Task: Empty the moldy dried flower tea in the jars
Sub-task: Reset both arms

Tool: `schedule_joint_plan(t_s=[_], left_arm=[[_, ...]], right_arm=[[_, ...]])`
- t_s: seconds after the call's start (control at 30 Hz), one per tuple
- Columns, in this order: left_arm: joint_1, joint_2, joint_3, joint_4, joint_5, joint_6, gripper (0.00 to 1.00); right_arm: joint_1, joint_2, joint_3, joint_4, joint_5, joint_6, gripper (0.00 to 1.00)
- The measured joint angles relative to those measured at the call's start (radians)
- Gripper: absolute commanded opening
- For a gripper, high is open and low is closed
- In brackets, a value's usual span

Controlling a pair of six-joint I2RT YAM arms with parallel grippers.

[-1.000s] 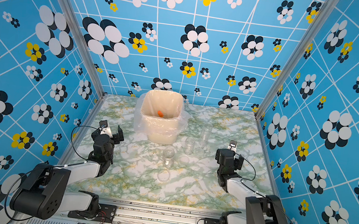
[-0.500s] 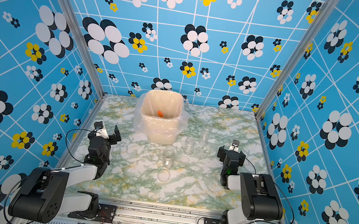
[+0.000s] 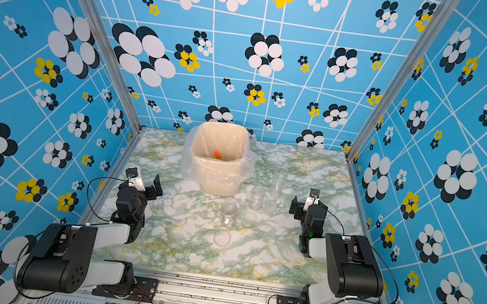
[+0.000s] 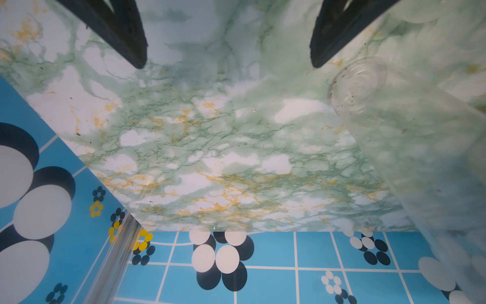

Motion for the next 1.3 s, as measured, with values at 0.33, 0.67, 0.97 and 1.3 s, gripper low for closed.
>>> schedule_joint_plan(t_s=[0.33,0.67,0.97,1.3], left_arm=[[0.037,0.079,0.051,-0.014,0.2,-0.004,1.0],[0.031,0.193,0.079,0.031,0.295,0.023,1.0],[-0.007,0.193,0.097,0.006,0.265,0.047,0.99],[-0.023,0.193,0.109,-0.029,0.269,0.084,1.0]], right_arm=[[0.0,0.0,0.023,-0.019,0.045,0.018,0.99],[0.0,0.0,0.024,-0.022,0.049,0.018,0.99],[0.0,0.0,0.024,-0.025,0.049,0.018,0.99],[0.0,0.0,0.024,-0.025,0.049,0.018,0.99]])
